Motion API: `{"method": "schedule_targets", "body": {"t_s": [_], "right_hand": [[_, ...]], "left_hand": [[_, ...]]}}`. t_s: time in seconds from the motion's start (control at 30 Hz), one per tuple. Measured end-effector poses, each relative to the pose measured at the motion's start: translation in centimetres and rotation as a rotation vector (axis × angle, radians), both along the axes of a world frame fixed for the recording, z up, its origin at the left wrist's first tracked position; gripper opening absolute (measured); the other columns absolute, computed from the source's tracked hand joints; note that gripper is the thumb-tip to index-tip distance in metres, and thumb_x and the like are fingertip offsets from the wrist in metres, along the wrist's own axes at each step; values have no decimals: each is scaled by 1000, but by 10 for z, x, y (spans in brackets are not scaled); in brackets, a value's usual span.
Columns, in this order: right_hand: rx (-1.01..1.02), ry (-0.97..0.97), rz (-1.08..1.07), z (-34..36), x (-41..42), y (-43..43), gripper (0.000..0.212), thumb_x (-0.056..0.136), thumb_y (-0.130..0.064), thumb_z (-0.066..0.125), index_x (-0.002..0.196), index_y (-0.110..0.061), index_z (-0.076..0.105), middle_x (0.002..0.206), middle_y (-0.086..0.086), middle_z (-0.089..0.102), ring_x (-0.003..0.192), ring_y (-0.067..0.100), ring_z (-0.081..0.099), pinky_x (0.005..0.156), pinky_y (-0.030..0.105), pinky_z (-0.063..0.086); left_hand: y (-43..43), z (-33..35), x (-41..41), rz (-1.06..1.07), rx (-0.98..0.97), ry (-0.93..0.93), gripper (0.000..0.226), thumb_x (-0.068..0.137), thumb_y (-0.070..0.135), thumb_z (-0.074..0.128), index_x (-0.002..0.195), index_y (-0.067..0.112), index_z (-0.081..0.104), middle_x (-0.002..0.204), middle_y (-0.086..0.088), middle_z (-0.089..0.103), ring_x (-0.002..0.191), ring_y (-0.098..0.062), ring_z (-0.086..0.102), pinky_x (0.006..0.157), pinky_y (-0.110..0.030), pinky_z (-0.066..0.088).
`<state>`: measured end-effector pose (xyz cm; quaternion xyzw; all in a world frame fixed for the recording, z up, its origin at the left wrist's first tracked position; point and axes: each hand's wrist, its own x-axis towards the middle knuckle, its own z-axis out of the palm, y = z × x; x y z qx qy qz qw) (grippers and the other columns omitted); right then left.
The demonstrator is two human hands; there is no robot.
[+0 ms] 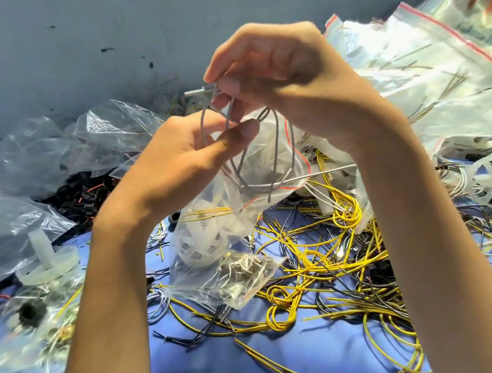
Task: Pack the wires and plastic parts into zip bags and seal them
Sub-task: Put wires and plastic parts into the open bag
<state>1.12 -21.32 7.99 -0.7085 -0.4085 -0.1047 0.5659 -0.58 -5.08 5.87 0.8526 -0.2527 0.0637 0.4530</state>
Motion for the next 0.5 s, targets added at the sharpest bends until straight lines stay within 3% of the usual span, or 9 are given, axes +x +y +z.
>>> {"method": "schedule_targets", "body": {"t_s": [0.1, 0.2, 0.3, 0.4, 0.5], "right_hand": [[76, 30, -18, -1, 2, -1, 15, 91, 7, 54, 101, -4, 59, 77, 11, 62, 67, 11, 62, 67, 22, 51], [94, 39, -36, -2, 3, 1, 14, 91, 7, 54, 99, -3, 59, 77, 11, 63, 64, 5, 63, 66, 20, 50], [96, 31, -65, -2, 4, 4, 13, 90, 6, 56, 97, -3, 60, 76, 10, 64, 63, 7, 63, 66, 21, 51], [75, 36, -71, -3, 6, 4, 11, 90, 5, 57, 96, -4, 60, 78, 11, 65, 67, 11, 64, 70, 27, 55], [2, 82, -93, -3, 8, -4, 8, 91, 2, 58, 97, -2, 61, 81, 13, 65, 72, 14, 67, 73, 35, 55]], "left_hand": [[0, 1, -1, -6, -16, 18, 22, 79, 47, 52, 86, 34, 68, 86, 4, 68, 62, 0, 53, 61, -11, 42], [0, 0, -1, -14, -22, 45, 26, 79, 47, 54, 91, 29, 69, 68, 16, 65, 60, 0, 54, 63, -10, 41], [-1, -1, 0, -9, -40, 52, 29, 77, 45, 67, 94, 22, 70, 82, 13, 67, 63, 2, 55, 73, -18, 45], [-1, -2, 0, -30, -39, 41, 16, 85, 35, 61, 89, 21, 69, 84, 9, 65, 59, -1, 54, 64, -16, 45], [2, -4, 3, 5, -3, -4, 21, 95, 25, 49, 88, 18, 68, 64, 18, 63, 53, 1, 53, 58, -9, 39]]}}
